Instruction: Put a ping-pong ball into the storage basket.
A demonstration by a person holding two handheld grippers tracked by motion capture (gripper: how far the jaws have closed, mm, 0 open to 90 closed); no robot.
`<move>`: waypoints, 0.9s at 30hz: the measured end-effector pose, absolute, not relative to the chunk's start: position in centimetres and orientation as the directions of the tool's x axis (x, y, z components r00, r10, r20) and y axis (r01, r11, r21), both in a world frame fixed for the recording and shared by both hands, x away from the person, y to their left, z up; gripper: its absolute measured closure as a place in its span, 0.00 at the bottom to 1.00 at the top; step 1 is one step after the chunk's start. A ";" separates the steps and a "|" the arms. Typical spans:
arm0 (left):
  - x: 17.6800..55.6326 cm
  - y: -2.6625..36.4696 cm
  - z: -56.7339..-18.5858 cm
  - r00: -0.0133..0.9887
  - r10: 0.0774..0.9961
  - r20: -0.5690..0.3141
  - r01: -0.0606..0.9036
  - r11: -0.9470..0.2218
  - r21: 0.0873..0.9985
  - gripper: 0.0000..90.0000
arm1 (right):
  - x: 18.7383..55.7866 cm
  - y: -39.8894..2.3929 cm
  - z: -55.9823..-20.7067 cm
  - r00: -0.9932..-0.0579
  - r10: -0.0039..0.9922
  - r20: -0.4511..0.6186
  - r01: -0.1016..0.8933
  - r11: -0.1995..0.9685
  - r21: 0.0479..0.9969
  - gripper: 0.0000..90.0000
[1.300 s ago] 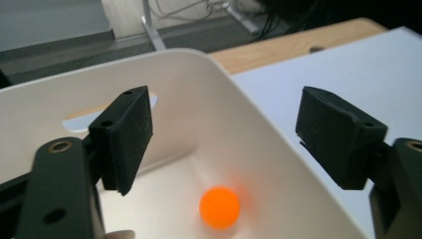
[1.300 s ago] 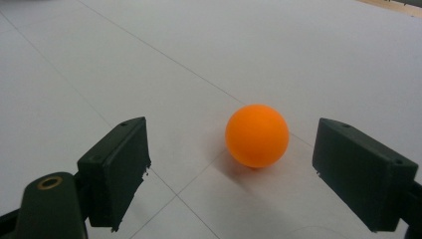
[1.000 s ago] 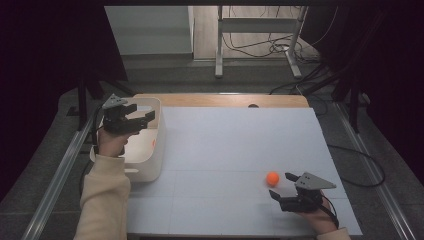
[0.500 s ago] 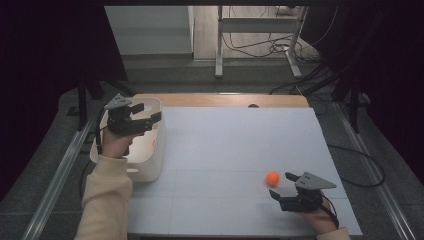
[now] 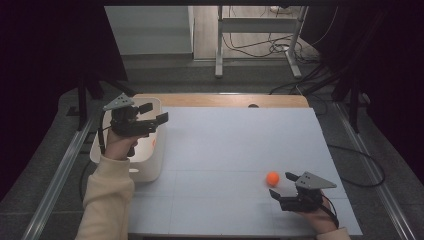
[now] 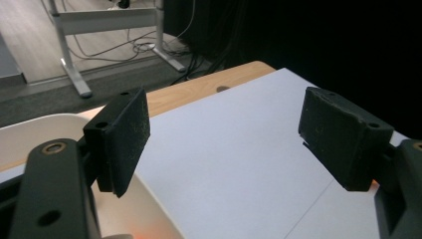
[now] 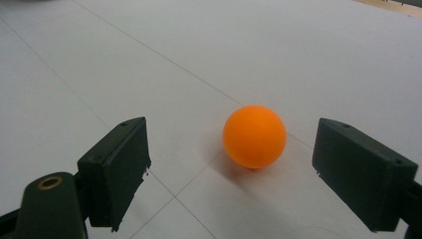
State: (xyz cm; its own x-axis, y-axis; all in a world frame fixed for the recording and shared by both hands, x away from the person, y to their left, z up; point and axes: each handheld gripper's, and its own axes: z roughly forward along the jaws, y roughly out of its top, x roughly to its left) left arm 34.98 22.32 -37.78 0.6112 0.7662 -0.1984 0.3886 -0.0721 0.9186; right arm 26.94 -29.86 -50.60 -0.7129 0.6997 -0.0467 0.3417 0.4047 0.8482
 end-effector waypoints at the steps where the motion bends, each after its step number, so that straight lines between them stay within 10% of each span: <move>1: 35.0 22.3 -37.7 0.617 0.760 -0.203 0.388 -0.070 0.919 0.24 | 26.9 -29.9 -50.6 -0.712 0.700 -0.049 0.342 0.406 0.847 0.17; 27: 34.6 19.4 -37.5 0.695 0.689 -0.206 0.370 -0.097 0.924 0.23 | 26.8 -29.9 -50.6 -0.713 0.699 -0.052 0.340 0.410 0.846 0.17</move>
